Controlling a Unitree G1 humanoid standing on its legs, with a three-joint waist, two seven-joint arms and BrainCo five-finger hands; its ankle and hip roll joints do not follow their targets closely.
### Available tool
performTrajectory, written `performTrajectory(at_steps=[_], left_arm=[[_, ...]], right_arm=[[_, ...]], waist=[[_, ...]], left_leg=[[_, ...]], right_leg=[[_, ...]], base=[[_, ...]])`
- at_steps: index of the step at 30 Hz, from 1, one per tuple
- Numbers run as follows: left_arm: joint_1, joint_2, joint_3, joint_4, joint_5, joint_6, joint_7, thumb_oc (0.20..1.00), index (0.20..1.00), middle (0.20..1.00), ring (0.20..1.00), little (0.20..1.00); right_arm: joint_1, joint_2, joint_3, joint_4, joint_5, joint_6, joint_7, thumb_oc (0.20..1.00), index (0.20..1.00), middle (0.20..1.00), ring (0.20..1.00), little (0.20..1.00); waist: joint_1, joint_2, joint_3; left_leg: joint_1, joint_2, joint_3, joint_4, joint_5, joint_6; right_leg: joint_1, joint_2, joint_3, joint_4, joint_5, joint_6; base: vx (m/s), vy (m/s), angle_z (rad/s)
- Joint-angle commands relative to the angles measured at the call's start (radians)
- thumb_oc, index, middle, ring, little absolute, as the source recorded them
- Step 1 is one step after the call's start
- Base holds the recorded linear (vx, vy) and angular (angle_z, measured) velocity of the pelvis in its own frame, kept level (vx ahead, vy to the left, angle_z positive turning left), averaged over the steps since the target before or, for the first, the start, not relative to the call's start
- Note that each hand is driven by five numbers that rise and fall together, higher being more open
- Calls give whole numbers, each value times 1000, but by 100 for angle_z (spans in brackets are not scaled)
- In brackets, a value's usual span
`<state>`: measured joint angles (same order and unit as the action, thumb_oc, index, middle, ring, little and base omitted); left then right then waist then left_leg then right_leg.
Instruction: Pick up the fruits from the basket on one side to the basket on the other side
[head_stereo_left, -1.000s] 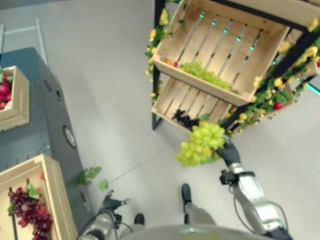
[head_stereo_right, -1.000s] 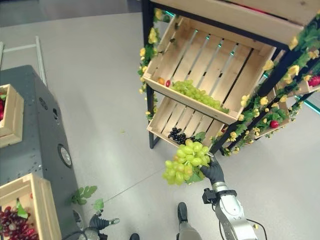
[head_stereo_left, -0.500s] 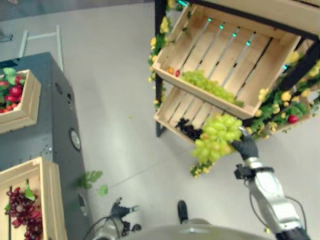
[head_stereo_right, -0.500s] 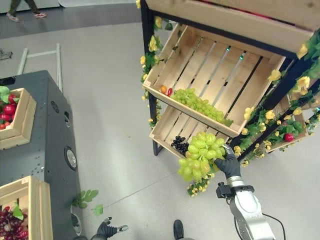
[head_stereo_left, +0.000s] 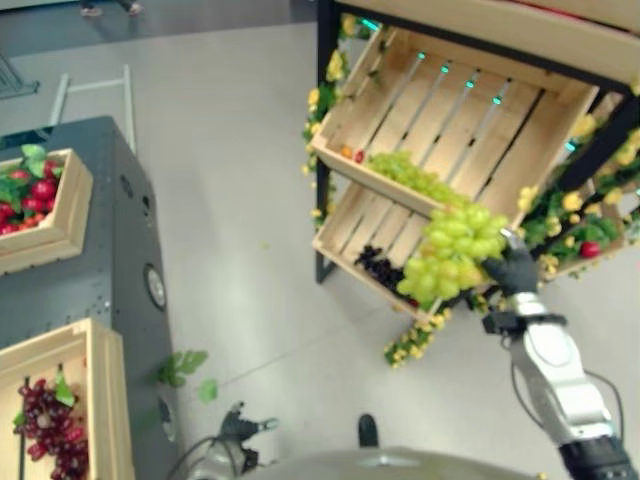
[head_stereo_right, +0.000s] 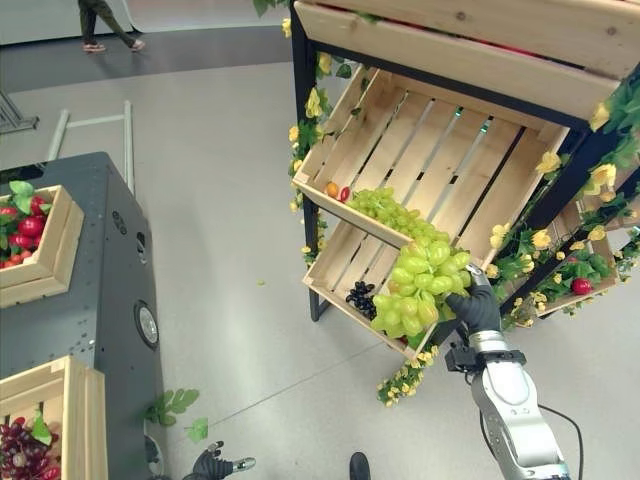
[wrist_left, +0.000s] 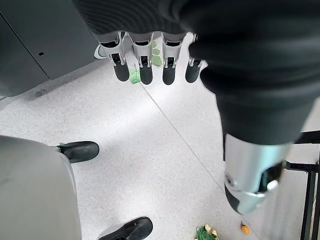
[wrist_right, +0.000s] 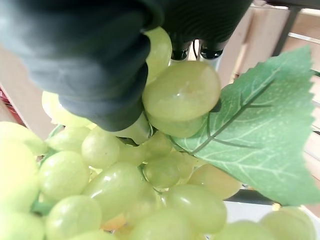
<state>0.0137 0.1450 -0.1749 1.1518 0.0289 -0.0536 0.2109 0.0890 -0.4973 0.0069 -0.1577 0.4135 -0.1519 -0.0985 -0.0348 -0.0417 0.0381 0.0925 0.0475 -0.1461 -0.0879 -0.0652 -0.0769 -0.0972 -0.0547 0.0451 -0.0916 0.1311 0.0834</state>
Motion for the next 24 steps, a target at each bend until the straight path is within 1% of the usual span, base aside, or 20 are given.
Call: performTrajectory(at_steps=[1, 3, 6, 7, 8, 10, 11, 12, 16, 17, 19, 20, 21, 22, 24], left_arm=[[31, 14, -38, 57, 28, 7, -14, 1000, 1000, 1000, 1000, 1000], [29, 18, -44, 55, 18, 13, -20, 1000, 1000, 1000, 1000, 1000], [31, 18, -48, 59, 7, 15, -25, 1000, 1000, 1000, 1000, 1000], [31, 20, -50, 62, -1, 17, -28, 1000, 1000, 1000, 1000, 1000], [31, 20, -50, 62, -1, 17, -28, 1000, 1000, 1000, 1000, 1000], [32, 24, -54, 69, -16, 19, -32, 1000, 1000, 1000, 1000, 1000], [31, 23, -54, 69, -16, 19, -32, 1000, 1000, 1000, 1000, 1000], [35, 25, -60, 75, -28, 19, -34, 1000, 1000, 1000, 1000, 1000], [37, 27, -81, 78, -51, 19, -42, 1000, 1000, 1000, 1000, 1000], [37, 25, -80, 79, -52, 19, -42, 1000, 1000, 1000, 1000, 1000], [37, 24, -101, 85, -72, 20, -47, 1000, 1000, 1000, 1000, 1000], [36, 23, -100, 85, -73, 20, -47, 1000, 1000, 1000, 1000, 1000], [36, 23, -116, 87, -83, 19, -48, 1000, 1000, 1000, 1000, 1000], [36, 22, -114, 87, -83, 19, -47, 1000, 1000, 1000, 1000, 1000], [35, 22, -139, 90, -100, 18, -55, 1000, 1000, 1000, 1000, 1000]], right_arm=[[-91, -27, -110, -120, 14, -72, -15, 200, 200, 200, 200, 200], [-147, -56, -107, -85, 26, -65, -34, 200, 200, 200, 200, 200], [-185, -76, -103, -52, 48, -62, -45, 200, 200, 200, 200, 200], [-226, -113, -101, -17, 44, -52, -59, 200, 200, 200, 200, 200], [-226, -113, -101, -17, 45, -53, -59, 200, 200, 200, 200, 200], [-284, -164, -92, 32, 64, -45, -72, 200, 200, 200, 200, 200], [-285, -164, -92, 33, 64, -45, -72, 200, 200, 200, 200, 200], [-327, -200, -79, 78, 86, -41, -77, 200, 200, 200, 200, 200], [-424, -292, -47, 184, 117, -28, -88, 200, 200, 200, 200, 200], [-427, -293, -44, 187, 118, -29, -88, 200, 200, 200, 200, 200], [-508, -346, 5, 285, 139, -14, -96, 200, 200, 200, 200, 200], [-513, -347, 8, 289, 140, -16, -95, 200, 200, 200, 200, 200], [-571, -373, 45, 366, 151, -5, -97, 200, 200, 200, 200, 200], [-577, -374, 49, 370, 152, -7, -97, 200, 200, 200, 200, 200], [-679, -412, 121, 489, 166, 9, -100, 200, 200, 200, 200, 200]], waist=[[38, -31, -27], [43, -36, -27], [46, -39, -29], [50, -42, -29], [50, -42, -29], [55, -47, -27], [55, -46, -27], [60, -50, -25], [66, -58, -19], [65, -57, -18], [67, -64, -14], [66, -62, -13], [69, -65, -12], [68, -64, -11], [72, -68, -7]], left_leg=[[-65, -104, 2, 1, -7, 88], [-68, -106, 5, 1, -6, 91], [-67, -107, 9, 1, -7, 92], [-69, -107, 11, 1, -6, 92], [-69, -107, 11, 1, -6, 92], [-73, -107, 14, 1, -5, 91], [-73, -107, 14, 1, -5, 91], [-76, -107, 15, 1, -3, 91], [-83, -109, 18, 1, 2, 90], [-83, -109, 19, 1, 2, 90], [-89, -109, 23, 1, 5, 88], [-89, -109, 23, 1, 5, 88], [-89, -110, 25, 1, 6, 87], [-89, -110, 25, 1, 6, 87], [-90, -109, 26, 1, 8, 84]], right_leg=[[20, 33, -3, 4, -84, 43], [16, 34, 5, 4, -80, 43], [16, 34, 8, 4, -77, 44], [14, 34, 10, 4, -76, 44], [14, 34, 10, 4, -76, 44], [10, 33, 11, 4, -72, 45], [10, 33, 11, 4, -72, 45], [7, 31, 11, 4, -69, 45], [0, 29, 13, 4, -64, 46], [0, 29, 13, 4, -64, 46], [-5, 28, 12, 4, -61, 46], [-6, 28, 12, 4, -61, 46], [-7, 28, 13, 4, -59, 46], [-7, 28, 13, 4, -59, 46], [-7, 27, 11, 4, -58, 45]], base=[[3, 9, -4], [-1, 16, -5], [4, 14, -6], [-1, 12, -4], [0, 0, 0], [0, 0, 0], [0, 0, 0], [0, 0, 0], [-11, 11, -4], [-13, 18, -4], [-11, 15, -5], [3, 14, -7], [7, 12, -4], [8, 20, -3], [0, 0, 0]])
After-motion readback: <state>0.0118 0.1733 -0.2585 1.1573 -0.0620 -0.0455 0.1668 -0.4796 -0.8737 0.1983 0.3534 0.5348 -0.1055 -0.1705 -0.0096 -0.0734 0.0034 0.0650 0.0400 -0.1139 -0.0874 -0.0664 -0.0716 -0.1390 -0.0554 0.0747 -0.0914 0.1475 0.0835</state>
